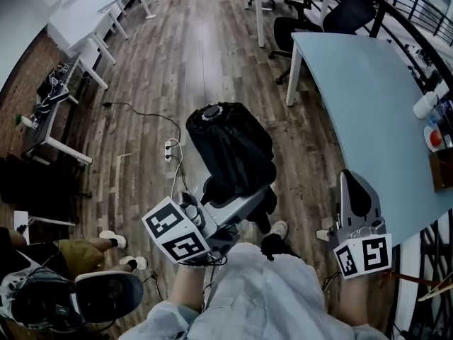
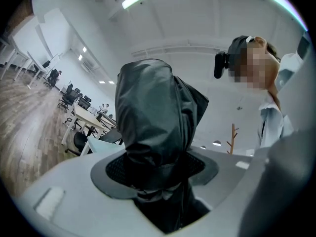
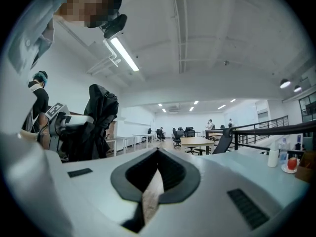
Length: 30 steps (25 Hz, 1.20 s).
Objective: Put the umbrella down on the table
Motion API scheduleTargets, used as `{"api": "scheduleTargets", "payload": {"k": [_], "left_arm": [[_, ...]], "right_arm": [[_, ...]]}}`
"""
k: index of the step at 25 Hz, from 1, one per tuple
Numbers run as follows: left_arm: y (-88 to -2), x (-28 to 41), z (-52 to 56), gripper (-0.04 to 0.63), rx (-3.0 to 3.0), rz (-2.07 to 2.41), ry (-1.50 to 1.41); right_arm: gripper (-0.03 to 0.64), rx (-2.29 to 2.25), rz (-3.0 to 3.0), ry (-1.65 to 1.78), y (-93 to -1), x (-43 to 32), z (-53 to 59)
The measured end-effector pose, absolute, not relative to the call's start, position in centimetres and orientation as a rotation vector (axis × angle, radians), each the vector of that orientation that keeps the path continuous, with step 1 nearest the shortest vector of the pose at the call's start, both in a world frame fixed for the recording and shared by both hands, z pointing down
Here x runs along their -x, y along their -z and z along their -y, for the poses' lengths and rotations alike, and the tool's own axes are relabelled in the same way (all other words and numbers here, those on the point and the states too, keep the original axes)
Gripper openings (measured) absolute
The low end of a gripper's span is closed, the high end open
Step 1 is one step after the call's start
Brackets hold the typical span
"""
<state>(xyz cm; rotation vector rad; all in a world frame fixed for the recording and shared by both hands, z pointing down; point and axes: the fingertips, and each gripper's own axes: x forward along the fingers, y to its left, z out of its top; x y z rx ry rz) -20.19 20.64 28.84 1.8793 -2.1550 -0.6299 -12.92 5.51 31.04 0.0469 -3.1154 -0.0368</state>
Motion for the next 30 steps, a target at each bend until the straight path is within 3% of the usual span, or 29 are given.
{"api": "scheduleTargets", "payload": {"k": [14, 21, 30], "left_arm": [[-29.0, 24.5, -6.0, 0.259, -2.021, 2.003, 0.548], [-29.1, 23.0, 1.9, 0.259, -2.162, 1.854, 0.501], [-27.4, 21.4, 3.7, 0.259, -2.303, 1.699, 0.497]], "right_arm": [[-0.005, -0.25, 3.122, 0.005, -31.5, 15.3, 7.6], [-0.005, -0.44, 3.117, -0.007, -32.0, 12.4, 14.2], [-0.005, -0.715, 3.074, 0.056, -30.0, 7.7, 13.8]]}}
